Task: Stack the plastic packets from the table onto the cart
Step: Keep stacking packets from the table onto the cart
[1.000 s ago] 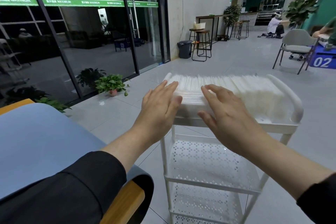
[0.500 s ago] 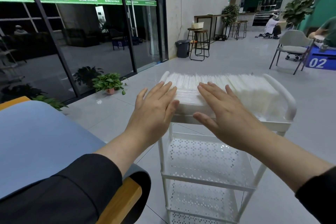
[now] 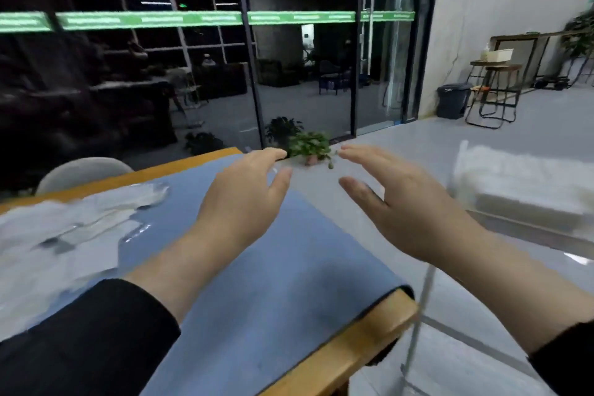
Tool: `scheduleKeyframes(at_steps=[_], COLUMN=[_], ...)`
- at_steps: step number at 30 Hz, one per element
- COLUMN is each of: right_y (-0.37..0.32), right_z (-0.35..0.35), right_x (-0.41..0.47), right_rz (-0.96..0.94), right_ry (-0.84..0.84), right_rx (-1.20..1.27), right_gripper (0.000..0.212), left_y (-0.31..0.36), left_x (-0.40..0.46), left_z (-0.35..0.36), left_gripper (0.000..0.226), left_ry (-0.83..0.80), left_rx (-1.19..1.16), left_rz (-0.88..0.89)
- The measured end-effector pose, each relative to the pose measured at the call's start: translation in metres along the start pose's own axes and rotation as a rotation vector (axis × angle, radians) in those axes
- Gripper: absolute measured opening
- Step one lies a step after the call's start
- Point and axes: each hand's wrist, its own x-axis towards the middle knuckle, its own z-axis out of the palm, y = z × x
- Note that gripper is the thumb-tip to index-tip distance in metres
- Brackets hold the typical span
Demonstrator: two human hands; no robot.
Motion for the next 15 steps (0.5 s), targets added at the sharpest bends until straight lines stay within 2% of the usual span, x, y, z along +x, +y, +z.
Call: scheduleKeyframes(at_steps=[8, 11, 15], right_y=[-0.202, -0.26, -0.295], right_z=[0.151, 0.203, 0.265], right_x=[0.055, 0.072, 0.086], right_rz=[-0.258, -0.275, -0.191], right_ry=[-0.364, -0.467, -0.597], right_rx=[0.211, 0.247, 0.29], right_gripper=[0.053, 0.055, 0.066], left_y=[-0.177, -0.223, -0.264], left_x=[-0.146, -0.181, -0.186], left_z=[-0.157, -0.185, -0.185], left_gripper=[0.039, 0.042, 0.056], left_ry=[-0.002, -0.06, -0.15], left_rx=[0.351, 0.448, 0.483], left_rz=[-0.444, -0.603, -0.686])
